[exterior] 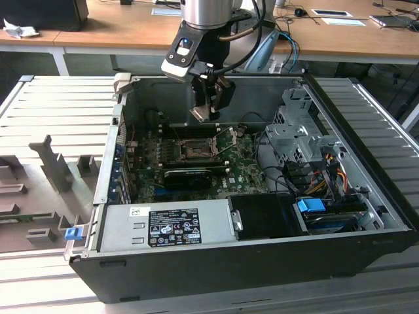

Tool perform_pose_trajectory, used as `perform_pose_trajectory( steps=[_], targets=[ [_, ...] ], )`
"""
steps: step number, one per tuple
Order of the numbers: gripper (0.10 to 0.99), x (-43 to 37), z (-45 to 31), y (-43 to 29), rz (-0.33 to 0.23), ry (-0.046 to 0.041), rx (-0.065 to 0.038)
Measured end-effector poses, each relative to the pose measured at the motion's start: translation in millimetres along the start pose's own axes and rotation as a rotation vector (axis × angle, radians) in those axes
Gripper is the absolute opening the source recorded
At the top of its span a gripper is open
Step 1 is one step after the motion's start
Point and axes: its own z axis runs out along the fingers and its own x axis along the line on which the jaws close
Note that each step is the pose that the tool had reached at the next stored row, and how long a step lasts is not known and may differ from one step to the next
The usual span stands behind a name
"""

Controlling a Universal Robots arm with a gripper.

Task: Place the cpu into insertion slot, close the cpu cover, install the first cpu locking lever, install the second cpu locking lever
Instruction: 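Place the cpu into insertion slot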

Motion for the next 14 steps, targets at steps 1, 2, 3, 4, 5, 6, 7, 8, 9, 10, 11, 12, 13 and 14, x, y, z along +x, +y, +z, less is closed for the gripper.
perform_pose_trajectory(
  steps=[1, 2, 3, 4, 5, 6, 7, 8, 9, 10, 11, 12, 13, 14],
  targets=[
    [0.525, 0.0, 0.1, 0.0, 0.001, -0.0001, 0.0],
    [0.525, 0.0, 0.3, 0.0, 0.004, -0.0003, 0.0],
    [0.525, 0.0, 0.4, 0.0, 0.005, -0.0005, 0.0],
    [0.525, 0.0, 0.9, 0.0, 0.008, -0.0005, 0.0],
    [0.525, 0.0, 1.3, -0.1, 0.009, -0.0006, 0.0],
    [0.525, -0.1, 2.3, -0.2, 0.01, -0.0008, 0.0],
    [0.525, -0.1, 3.7, -0.3, 0.01, -0.0009, 0.0],
    [0.525, -0.1, 5.6, -0.5, 0.011, -0.0007, 0.0],
    [0.525, -0.1, 6.9, -0.6, 0.011, -0.0009, 0.0],
    [0.525, -0.2, 8.7, -0.8, 0.011, -0.0008, 0.0],
    [0.525, -0.2, 10.1, -0.9, 0.011, -0.0008, 0.0],
    [0.525, -0.2, 11.2, -1.0, 0.013, -0.001, 0.0],
    [0.525, -0.2, 11.7, -1.0, 0.021, -0.0019, 0.0],
    [0.525, -0.2, 12.1, -1.2, 0.037, -0.0034, 0.0]
  ],
)
